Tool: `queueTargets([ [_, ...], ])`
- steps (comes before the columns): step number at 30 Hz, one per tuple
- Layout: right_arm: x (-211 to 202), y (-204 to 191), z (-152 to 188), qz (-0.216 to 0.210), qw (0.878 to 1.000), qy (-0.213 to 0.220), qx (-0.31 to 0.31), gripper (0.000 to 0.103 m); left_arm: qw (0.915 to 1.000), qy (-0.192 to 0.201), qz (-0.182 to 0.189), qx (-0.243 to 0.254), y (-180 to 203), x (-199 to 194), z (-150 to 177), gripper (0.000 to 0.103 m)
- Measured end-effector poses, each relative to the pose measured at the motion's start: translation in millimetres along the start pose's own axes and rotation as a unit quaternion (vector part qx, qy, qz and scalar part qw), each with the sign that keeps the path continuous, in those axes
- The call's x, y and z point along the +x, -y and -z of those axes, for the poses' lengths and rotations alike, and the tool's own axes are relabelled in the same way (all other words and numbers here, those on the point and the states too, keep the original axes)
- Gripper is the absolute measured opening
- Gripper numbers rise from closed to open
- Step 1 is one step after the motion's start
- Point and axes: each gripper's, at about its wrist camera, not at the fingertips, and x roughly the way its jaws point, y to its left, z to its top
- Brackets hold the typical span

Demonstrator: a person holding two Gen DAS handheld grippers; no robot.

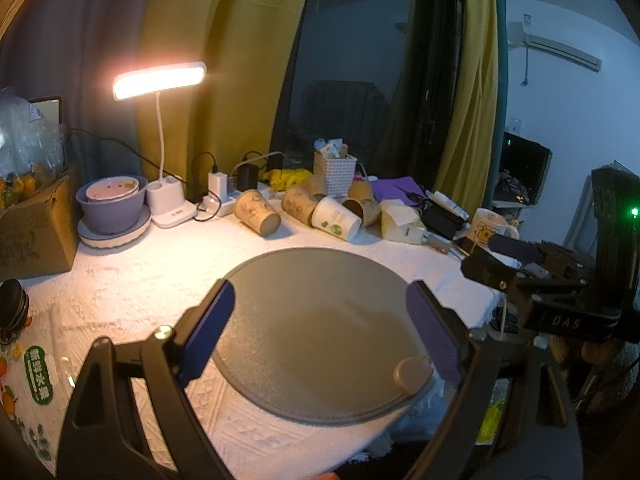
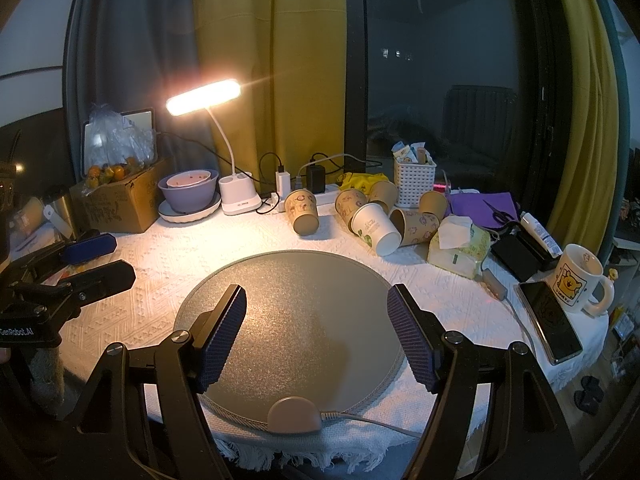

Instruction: Flip cup upright

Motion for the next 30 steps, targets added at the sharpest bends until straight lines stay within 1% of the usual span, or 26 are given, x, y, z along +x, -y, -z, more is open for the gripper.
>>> queueTargets([
  [12, 0, -1, -1, 0.000, 1.000, 0.000, -0.002, 0.076, 1.0000, 0.002, 0.001, 0.006, 1, 4, -3, 0.089],
  [16, 4, -1, -7, 0.003, 1.000, -0.004, -0.010, 0.076, 0.9998, -0.013, 0.003, 0.017, 2, 19, -2, 0.089],
  [20, 20, 4, -14, 0.001, 1.000, -0.013, -0.009, 0.076, 0.9994, -0.028, 0.002, 0.018, -2, 40, -4, 0.089],
  [27, 66, 22, -27, -0.001, 1.000, -0.031, -0.002, 0.076, 0.9981, -0.060, -0.005, 0.012, -18, 82, -15, 0.089],
  [30, 83, 28, -34, -0.003, 0.999, -0.036, 0.000, 0.076, 0.9970, -0.074, -0.017, 0.014, -28, 103, -23, 0.089],
])
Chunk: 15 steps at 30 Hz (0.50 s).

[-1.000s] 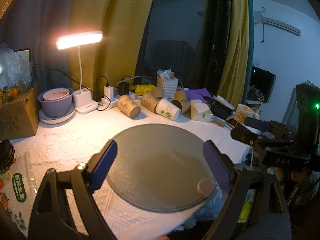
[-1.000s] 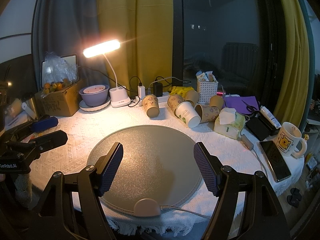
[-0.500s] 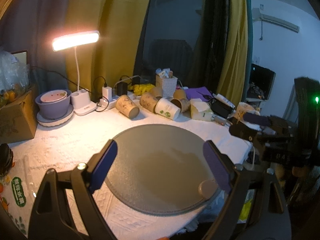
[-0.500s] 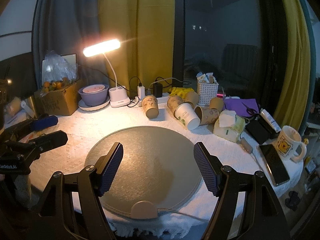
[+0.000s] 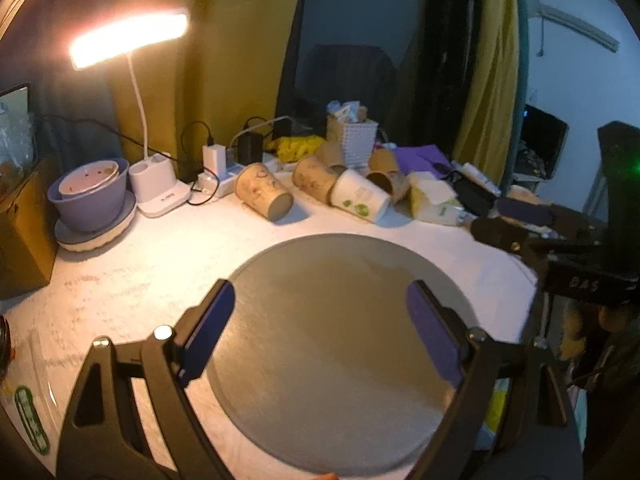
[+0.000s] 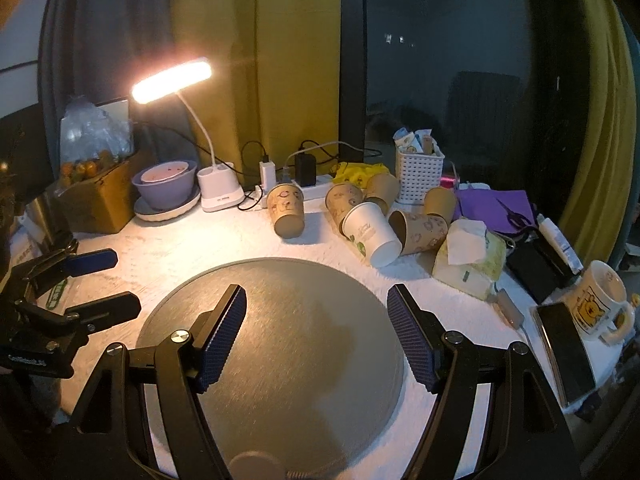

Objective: Flip cup upright
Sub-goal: 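Move the left gripper to the tan floral paper cup lying on its side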

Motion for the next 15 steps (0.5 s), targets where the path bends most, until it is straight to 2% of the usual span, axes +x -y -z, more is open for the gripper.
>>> queueTargets([
  [15, 92, 31, -34, -0.018, 0.999, -0.038, 0.013, 0.076, 0.9961, -0.074, -0.033, -0.035, -42, 105, -48, 0.089],
])
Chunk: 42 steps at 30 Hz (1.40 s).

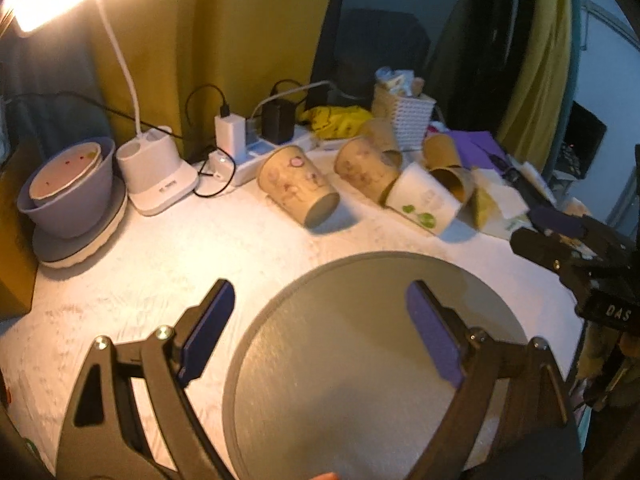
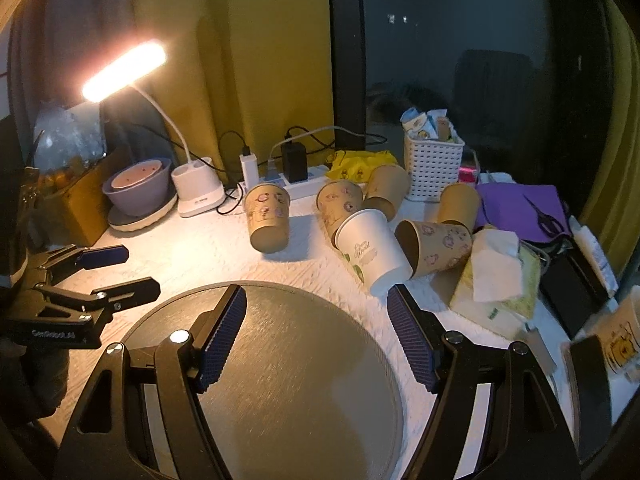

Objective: Flip cup upright
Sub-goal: 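Move the left gripper to the tan floral paper cup lying on its side, then close the left gripper on the tan floral cup and lift it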

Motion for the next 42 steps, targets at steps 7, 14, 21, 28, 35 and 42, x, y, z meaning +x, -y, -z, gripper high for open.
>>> queueTargets([
  [7, 45, 13, -15, -0.011, 1.000, -0.025, 0.000, 0.076, 0.9994, -0.025, 0.001, -0.026, -15, 43, -21, 0.089],
  [14, 83, 28, -27, -0.024, 0.999, -0.030, 0.004, 0.076, 0.9982, -0.036, 0.001, -0.048, -26, 84, -44, 0.089],
  [21, 116, 39, -45, -0.023, 0.999, -0.035, -0.004, 0.076, 0.9969, -0.049, 0.004, -0.062, -27, 125, -72, 0.089],
  [28, 137, 49, -60, -0.025, 0.999, -0.035, -0.005, 0.076, 0.9942, -0.070, 0.008, -0.082, -33, 162, -89, 0.089],
  [35, 145, 53, -60, -0.028, 0.999, -0.037, 0.002, 0.076, 0.9912, -0.089, 0.028, -0.094, -37, 180, -91, 0.081],
  [42, 135, 49, -61, -0.026, 0.999, -0.031, 0.000, 0.076, 0.9906, -0.086, 0.046, -0.096, -39, 172, -88, 0.065],
])
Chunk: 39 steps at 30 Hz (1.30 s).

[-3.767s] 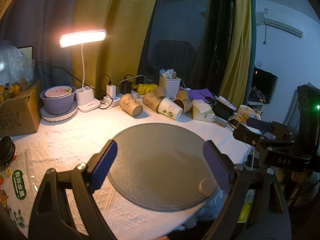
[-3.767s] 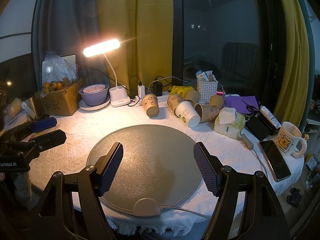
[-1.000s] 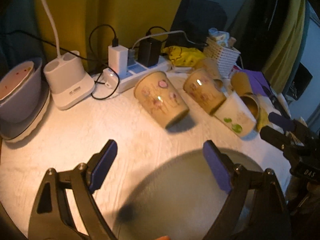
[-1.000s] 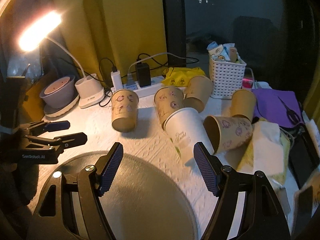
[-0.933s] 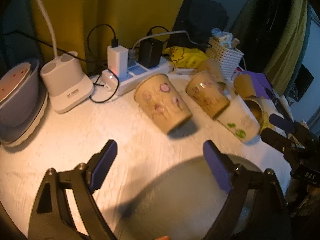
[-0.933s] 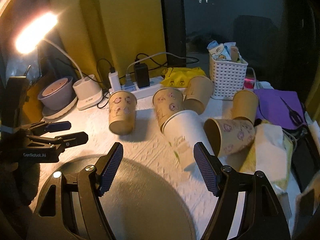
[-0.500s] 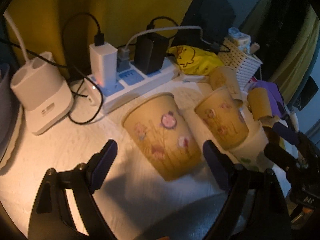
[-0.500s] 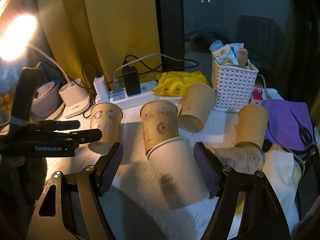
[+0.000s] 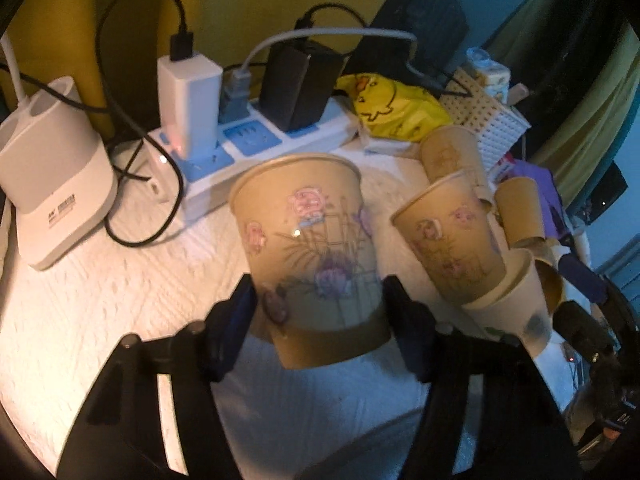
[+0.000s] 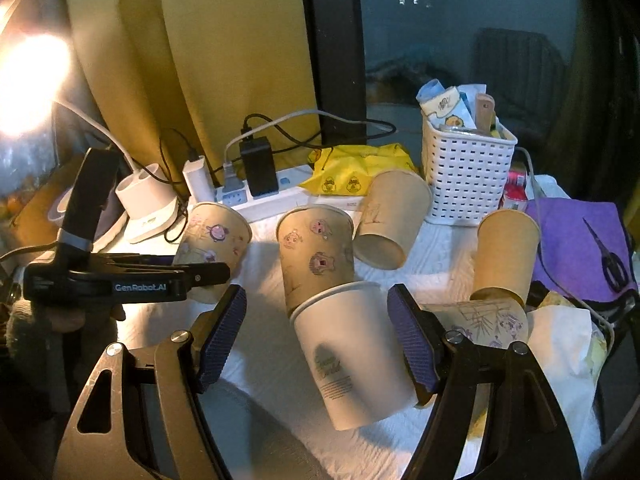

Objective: Flip cup upright
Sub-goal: 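Close the left gripper on the tan floral cup and lift it, then grasp the cup with the right gripper while the left gripper holds it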

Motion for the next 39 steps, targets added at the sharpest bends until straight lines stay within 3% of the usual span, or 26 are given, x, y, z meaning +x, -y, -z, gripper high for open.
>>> queueTargets([
  [13, -49, -25, 16, 0.002, 1.000, 0.008, 0.000, 0.076, 0.9985, 0.039, 0.014, 0.037, 22, -74, 41, 0.064],
  [26, -114, -59, 58, -0.006, 1.000, 0.010, 0.006, 0.076, 0.9943, 0.065, 0.030, 0.080, 47, -144, 125, 0.064],
  [39, -159, -91, 108, -0.033, 0.999, -0.002, 0.019, 0.076, 0.9923, 0.066, 0.023, 0.102, 52, -172, 213, 0.064],
])
